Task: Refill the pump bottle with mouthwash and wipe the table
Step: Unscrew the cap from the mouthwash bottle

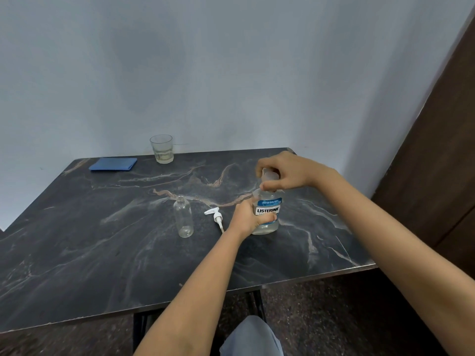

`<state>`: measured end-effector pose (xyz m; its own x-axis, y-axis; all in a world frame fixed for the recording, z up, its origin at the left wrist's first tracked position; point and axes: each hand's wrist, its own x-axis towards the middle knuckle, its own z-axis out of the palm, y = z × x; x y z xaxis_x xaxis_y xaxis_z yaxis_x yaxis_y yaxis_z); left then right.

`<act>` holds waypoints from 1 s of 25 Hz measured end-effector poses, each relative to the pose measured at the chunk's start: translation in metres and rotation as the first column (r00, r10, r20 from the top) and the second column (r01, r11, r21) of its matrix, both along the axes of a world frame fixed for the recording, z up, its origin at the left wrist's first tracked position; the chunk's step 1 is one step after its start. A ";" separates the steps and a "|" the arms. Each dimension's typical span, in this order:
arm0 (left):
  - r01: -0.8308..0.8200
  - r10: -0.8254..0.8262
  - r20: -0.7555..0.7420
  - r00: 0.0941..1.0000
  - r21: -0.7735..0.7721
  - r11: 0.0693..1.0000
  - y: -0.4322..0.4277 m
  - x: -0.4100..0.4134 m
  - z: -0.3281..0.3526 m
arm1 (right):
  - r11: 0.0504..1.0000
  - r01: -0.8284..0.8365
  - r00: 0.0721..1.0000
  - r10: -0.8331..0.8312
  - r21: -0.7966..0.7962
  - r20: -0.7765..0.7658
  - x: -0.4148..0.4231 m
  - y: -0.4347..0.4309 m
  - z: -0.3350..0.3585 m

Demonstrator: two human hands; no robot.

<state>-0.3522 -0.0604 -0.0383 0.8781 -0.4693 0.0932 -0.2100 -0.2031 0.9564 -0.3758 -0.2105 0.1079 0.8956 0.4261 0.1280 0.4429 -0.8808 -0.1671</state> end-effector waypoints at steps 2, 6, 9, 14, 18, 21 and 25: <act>0.015 -0.015 -0.002 1.000 -0.005 1.000 -0.001 0.002 -0.004 | 0.992 -0.016 0.992 0.031 0.126 -0.118 -0.007 -0.005 0.008; 0.001 -0.001 0.016 1.000 0.007 1.000 0.000 0.000 -0.005 | 0.999 0.019 0.980 -0.011 0.037 -0.201 -0.016 0.002 0.020; 0.012 -0.012 0.019 1.000 -0.009 1.000 0.000 -0.003 -0.004 | 0.952 0.192 0.977 -0.208 -0.240 -0.044 -0.015 0.015 0.024; 0.015 -0.015 0.003 1.000 -0.033 0.999 0.001 -0.002 -0.006 | 0.993 0.087 0.994 -0.092 -0.084 -0.061 -0.020 0.001 0.029; 0.009 -0.009 0.000 1.000 -0.043 0.999 0.000 -0.004 -0.008 | 0.895 0.208 0.974 -0.228 0.394 0.005 -0.023 -0.031 -0.015; 0.000 0.000 -0.001 1.000 -0.043 0.999 0.001 -0.010 -0.003 | 0.656 0.382 0.906 -0.404 0.651 -0.125 -0.034 -0.042 -0.077; -0.006 0.007 0.006 1.000 -0.027 1.000 0.003 -0.013 0.002 | 0.372 0.562 0.733 -0.638 0.739 -0.237 -0.049 -0.029 -0.135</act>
<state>-0.3649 -0.0571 -0.0365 0.8806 -0.4608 0.1109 -0.2144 -0.1786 0.9603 -0.4249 -0.2400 -0.0269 0.8468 -0.4992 0.1837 -0.1062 -0.4971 -0.8612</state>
